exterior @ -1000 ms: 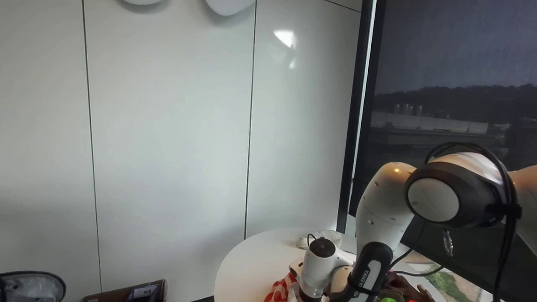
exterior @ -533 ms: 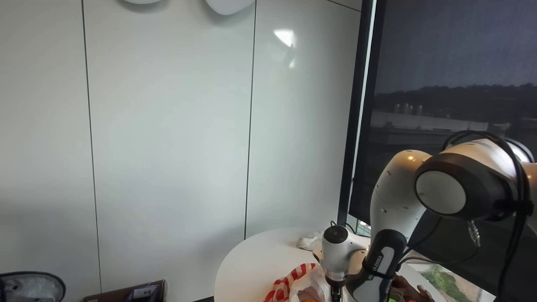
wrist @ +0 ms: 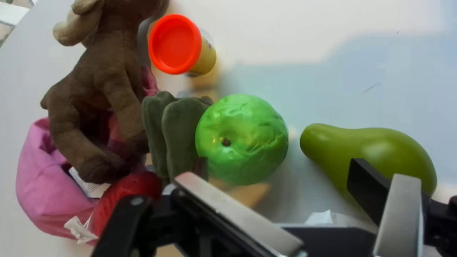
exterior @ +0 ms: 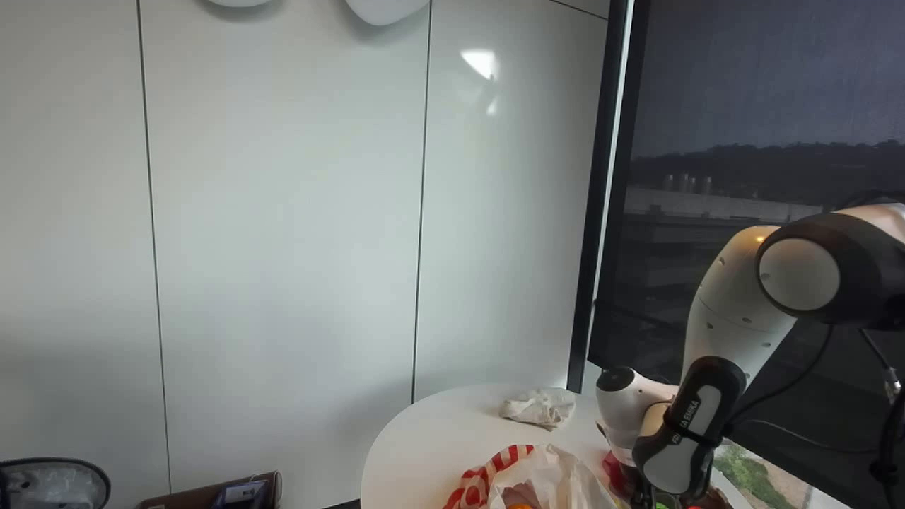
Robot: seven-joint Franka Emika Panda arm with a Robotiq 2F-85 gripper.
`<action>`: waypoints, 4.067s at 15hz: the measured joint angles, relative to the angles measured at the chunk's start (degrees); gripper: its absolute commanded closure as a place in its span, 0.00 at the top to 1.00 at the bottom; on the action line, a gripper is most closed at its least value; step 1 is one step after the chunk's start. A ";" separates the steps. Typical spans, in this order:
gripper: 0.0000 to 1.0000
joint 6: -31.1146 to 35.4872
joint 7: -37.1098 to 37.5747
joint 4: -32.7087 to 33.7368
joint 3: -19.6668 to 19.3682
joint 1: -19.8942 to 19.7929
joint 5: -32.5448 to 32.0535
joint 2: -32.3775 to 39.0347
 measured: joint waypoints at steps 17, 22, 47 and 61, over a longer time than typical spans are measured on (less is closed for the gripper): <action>1.00 2.99 -7.09 -10.11 15.33 -15.64 21.57 -8.43; 1.00 0.28 -16.21 -10.45 21.14 -18.66 33.77 -8.16; 0.48 13.07 -17.26 -6.53 17.59 -17.94 26.46 0.77; 0.48 23.05 -23.15 -11.23 27.03 -10.86 21.53 -8.41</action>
